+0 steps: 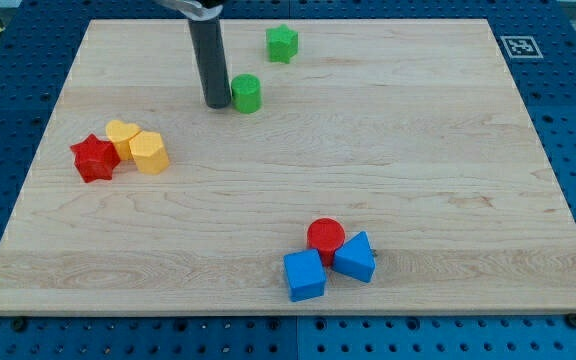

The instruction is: Push the green circle closer to the green star

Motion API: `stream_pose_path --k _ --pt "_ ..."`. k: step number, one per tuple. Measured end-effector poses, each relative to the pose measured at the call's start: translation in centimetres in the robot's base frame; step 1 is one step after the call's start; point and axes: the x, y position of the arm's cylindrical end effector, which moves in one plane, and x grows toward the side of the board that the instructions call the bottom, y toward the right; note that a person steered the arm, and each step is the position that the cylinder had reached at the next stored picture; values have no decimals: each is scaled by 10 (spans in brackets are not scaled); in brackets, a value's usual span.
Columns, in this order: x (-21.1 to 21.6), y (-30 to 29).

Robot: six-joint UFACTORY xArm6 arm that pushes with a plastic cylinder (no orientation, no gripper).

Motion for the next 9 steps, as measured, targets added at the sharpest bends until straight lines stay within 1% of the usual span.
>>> stream_pose_path --k 1,2,3,4,5,6,7,8,9 --pt "-6 70" --pt "-35 122" --pt "-29 124" --pt "-24 159" --pt "-45 168" --pt "-84 131" --pt "-102 118" --pt "-81 147" --pt "-50 141"
